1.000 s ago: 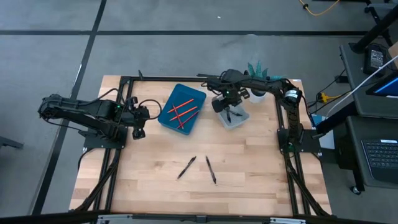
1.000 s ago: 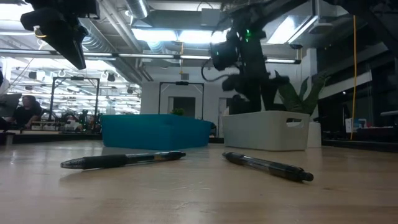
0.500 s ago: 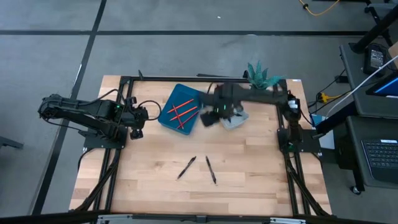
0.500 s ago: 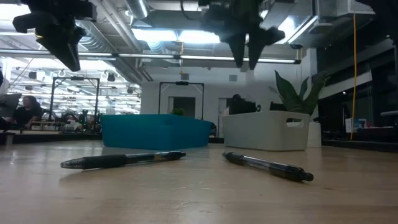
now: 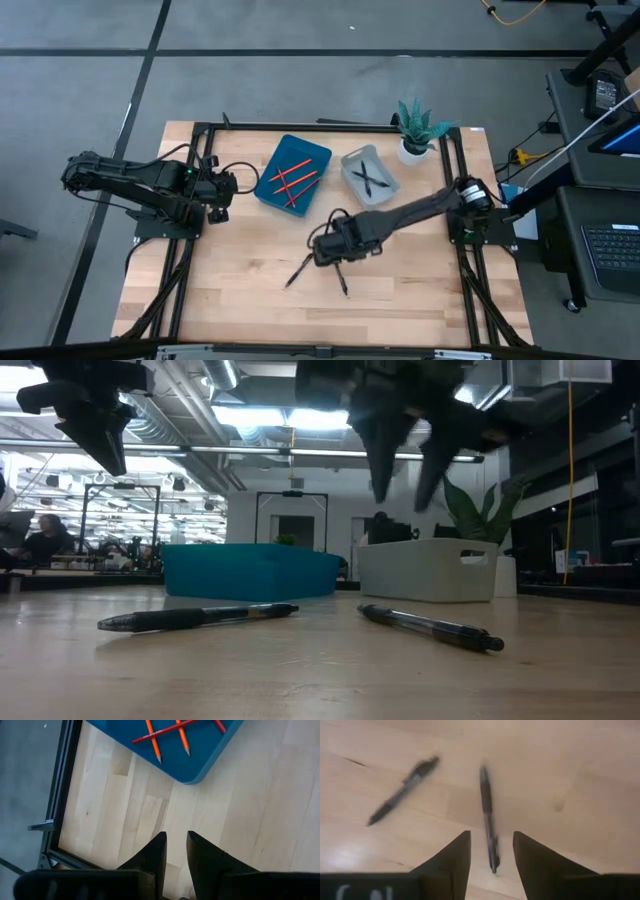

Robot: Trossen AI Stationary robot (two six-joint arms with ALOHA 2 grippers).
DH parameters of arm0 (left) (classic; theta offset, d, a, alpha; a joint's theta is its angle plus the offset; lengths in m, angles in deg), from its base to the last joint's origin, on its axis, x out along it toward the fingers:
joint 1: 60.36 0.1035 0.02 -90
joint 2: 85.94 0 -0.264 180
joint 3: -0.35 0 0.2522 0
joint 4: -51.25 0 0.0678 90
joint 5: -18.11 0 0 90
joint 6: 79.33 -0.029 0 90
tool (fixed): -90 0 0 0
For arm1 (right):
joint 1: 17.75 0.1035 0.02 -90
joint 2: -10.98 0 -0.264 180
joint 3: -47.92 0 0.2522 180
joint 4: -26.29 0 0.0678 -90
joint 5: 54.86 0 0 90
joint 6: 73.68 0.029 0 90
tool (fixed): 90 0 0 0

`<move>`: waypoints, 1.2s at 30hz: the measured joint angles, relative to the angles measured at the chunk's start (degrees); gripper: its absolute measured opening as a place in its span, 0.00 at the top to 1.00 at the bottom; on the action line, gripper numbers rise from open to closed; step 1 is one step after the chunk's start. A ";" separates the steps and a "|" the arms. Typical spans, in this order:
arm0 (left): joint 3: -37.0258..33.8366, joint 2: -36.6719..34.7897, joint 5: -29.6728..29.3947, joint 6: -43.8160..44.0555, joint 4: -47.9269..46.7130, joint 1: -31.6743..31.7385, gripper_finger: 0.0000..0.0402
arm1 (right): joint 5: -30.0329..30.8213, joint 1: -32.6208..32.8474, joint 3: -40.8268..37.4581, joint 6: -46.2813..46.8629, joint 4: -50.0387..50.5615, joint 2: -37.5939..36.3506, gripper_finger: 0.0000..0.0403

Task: Sort pens & pencils
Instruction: Put the black pen into the gray bin

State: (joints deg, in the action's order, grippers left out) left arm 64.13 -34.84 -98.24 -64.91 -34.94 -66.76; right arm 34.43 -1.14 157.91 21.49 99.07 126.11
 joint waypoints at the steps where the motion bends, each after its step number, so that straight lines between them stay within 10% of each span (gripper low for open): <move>1: 0.00 0.00 0.00 0.00 0.00 0.00 0.83 | -0.95 0.45 -1.36 1.53 -1.61 0.00 0.63; 36: 0.00 0.02 0.02 -0.13 1.97 -0.02 0.83 | -8.45 1.65 -13.58 5.25 -22.86 5.26 0.63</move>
State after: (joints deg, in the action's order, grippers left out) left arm 64.13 -34.82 -98.22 -65.04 -32.97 -66.78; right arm 25.98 0.51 144.33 26.74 76.21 131.37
